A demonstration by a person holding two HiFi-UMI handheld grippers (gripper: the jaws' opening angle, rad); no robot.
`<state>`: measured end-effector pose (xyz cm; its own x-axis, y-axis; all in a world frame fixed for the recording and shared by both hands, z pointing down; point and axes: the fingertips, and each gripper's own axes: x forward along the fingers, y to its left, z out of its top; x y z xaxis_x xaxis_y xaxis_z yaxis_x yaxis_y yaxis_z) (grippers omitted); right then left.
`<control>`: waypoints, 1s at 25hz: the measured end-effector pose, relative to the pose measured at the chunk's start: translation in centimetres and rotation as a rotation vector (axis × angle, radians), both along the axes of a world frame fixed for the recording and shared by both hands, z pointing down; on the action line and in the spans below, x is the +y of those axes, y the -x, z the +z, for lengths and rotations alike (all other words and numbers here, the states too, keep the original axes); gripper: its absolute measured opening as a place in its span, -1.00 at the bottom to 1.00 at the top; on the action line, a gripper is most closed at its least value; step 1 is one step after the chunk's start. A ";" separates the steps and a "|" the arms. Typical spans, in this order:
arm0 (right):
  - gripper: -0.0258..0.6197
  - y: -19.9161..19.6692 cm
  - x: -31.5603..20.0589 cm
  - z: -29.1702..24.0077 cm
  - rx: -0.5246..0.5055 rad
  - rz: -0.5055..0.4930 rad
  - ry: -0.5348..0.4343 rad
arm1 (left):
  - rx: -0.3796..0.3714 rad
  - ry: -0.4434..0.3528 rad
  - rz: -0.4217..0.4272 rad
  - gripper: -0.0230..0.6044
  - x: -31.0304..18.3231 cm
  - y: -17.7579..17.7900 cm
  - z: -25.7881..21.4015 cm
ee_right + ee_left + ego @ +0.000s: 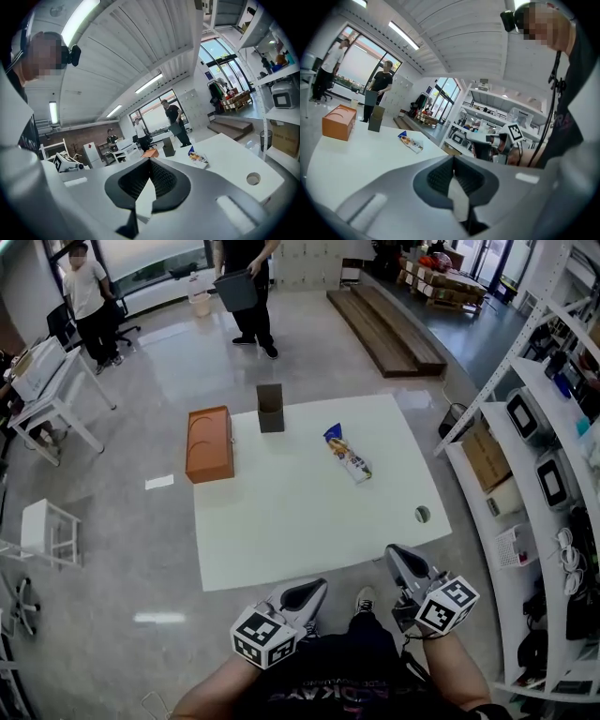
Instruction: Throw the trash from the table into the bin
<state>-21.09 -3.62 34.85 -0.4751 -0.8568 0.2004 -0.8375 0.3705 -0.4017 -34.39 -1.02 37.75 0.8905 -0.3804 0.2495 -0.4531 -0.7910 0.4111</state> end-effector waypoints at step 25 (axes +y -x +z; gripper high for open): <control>-0.60 -6.9 -21.9 6.3 0.184 -0.241 0.106 | -0.048 0.035 -0.359 -0.90 -8.7 -1.9 0.1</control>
